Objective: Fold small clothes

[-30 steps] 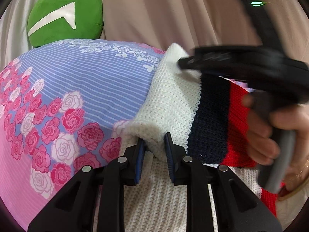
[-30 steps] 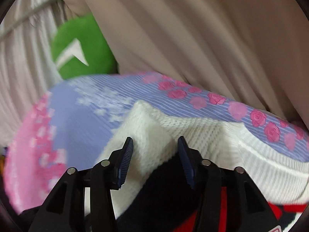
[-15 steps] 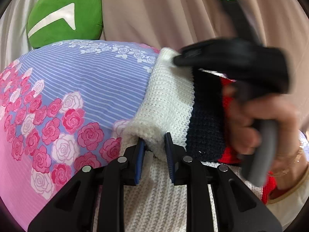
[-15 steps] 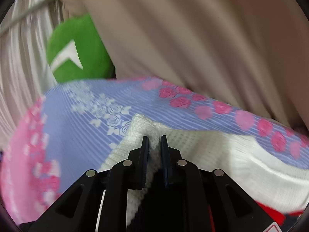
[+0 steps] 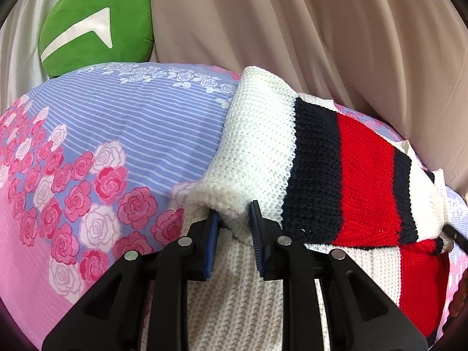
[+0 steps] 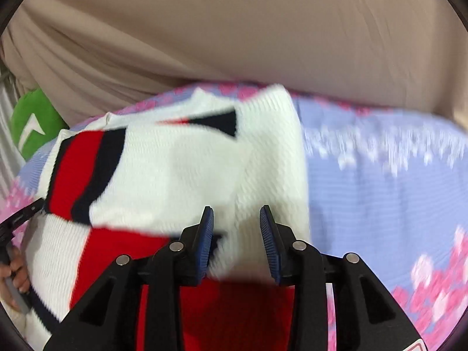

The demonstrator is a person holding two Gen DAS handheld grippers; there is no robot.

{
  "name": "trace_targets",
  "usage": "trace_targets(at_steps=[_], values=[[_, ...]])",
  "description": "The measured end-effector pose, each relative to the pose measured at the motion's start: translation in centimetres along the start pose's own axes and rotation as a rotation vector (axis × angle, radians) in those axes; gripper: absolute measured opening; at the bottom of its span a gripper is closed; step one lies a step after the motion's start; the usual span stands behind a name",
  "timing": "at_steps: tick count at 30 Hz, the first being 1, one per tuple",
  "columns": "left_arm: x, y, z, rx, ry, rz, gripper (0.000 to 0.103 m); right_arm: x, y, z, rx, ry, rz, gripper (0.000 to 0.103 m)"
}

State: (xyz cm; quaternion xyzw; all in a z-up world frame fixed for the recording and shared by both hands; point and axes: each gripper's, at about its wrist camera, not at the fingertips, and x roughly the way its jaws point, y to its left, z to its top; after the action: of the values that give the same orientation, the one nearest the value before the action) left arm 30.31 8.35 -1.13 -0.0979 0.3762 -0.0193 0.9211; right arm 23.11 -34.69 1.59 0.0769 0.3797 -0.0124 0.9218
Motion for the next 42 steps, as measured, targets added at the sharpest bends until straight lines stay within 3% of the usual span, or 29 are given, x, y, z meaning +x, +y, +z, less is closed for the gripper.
trace_targets(at_steps=[8, 9, 11, 17, 18, 20, 29, 31, 33, 35, 37, 39, 42], values=[[-0.1, 0.1, 0.0, -0.001, -0.001, -0.003, 0.021, 2.2, 1.3, -0.2, 0.043, -0.006, 0.081, 0.039], [-0.1, 0.1, 0.0, -0.001, -0.001, -0.003, 0.021, 2.4, 1.5, -0.1, 0.042, -0.009, 0.077, 0.033], [-0.3, 0.1, -0.2, -0.002, -0.002, -0.004, 0.021, 2.0, 2.8, -0.4, 0.051, -0.023, 0.099, 0.009], [-0.4, 0.6, -0.2, -0.013, -0.005, -0.009, 0.021, -1.5, 2.9, -0.7, 0.098, -0.146, 0.104, 0.008], [-0.4, 0.5, -0.2, -0.010, -0.004, -0.007, 0.021, -1.6, 2.6, -1.0, 0.103, -0.148, 0.090, 0.007], [-0.4, 0.4, -0.2, 0.002, -0.002, 0.001, 0.021, 1.0, 1.8, -1.7, 0.079, -0.041, -0.015, 0.007], [-0.4, 0.1, -0.1, 0.012, -0.002, 0.008, 0.021, 1.5, 1.2, -1.9, 0.110, -0.030, 0.045, 0.008], [-0.5, 0.0, -0.1, 0.011, -0.002, 0.005, 0.022, -0.1, 0.8, -1.9, 0.146, -0.076, 0.049, 0.017], [-0.5, -0.1, -0.1, 0.016, -0.002, 0.010, 0.022, -1.9, 2.8, -1.3, 0.092, -0.145, 0.019, 0.017], [-0.6, -0.5, -0.1, 0.033, -0.006, 0.024, 0.022, -2.3, 6.6, -0.3, -0.005, -0.148, 0.087, 0.013], [-1.9, -1.1, 0.3, 0.037, -0.020, 0.015, 0.021, -1.5, 11.3, 0.8, -0.101, -0.121, 0.166, 0.012], [-4.0, -1.7, 1.3, 0.019, -0.055, -0.040, 0.021, 0.3, 15.5, 1.8, -0.172, -0.095, 0.221, 0.012], [-6.0, -3.5, 3.4, 0.022, -0.099, -0.092, 0.022, 5.5, 20.7, 2.7, -0.220, 0.024, 0.304, 0.012]])
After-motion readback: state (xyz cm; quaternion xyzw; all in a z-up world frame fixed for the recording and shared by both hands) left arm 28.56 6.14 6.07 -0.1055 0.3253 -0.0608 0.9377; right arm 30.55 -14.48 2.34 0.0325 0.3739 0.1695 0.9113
